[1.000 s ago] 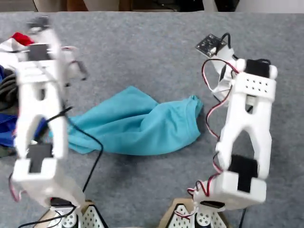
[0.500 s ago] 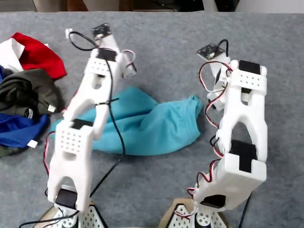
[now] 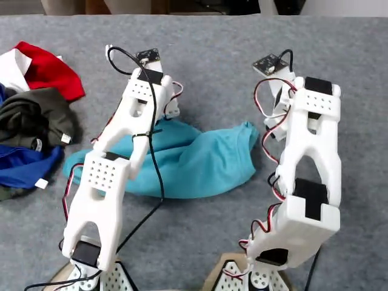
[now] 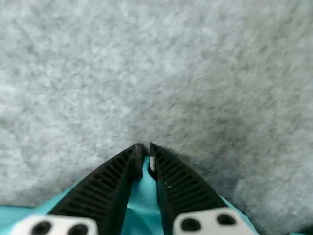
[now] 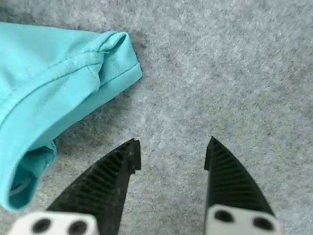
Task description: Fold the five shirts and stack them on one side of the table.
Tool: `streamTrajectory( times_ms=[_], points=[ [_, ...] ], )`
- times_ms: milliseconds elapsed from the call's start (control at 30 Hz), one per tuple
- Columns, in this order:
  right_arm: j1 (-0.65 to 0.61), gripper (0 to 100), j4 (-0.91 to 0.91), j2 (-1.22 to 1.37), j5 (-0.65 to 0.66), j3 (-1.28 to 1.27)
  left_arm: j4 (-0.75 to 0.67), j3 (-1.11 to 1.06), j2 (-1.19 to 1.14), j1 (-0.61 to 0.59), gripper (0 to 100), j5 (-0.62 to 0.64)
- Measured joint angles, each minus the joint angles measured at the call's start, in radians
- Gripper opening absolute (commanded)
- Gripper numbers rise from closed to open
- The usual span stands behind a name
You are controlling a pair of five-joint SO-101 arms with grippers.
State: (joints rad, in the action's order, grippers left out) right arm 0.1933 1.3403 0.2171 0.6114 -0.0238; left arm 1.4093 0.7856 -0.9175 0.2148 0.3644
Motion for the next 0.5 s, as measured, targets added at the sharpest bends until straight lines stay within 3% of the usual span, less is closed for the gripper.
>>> streamTrajectory(
  times_ms=[167, 500],
  points=[
    [0.000, 22.8, 0.000, 0.000, 0.000, 0.000, 0.095, 0.109, -0.005, -0.063, 2, -0.006],
    [0.000, 22.8, 0.029, 0.000, 0.000, 0.006, 0.287, 0.552, -0.005, -0.206, 2, -0.034]
  ],
)
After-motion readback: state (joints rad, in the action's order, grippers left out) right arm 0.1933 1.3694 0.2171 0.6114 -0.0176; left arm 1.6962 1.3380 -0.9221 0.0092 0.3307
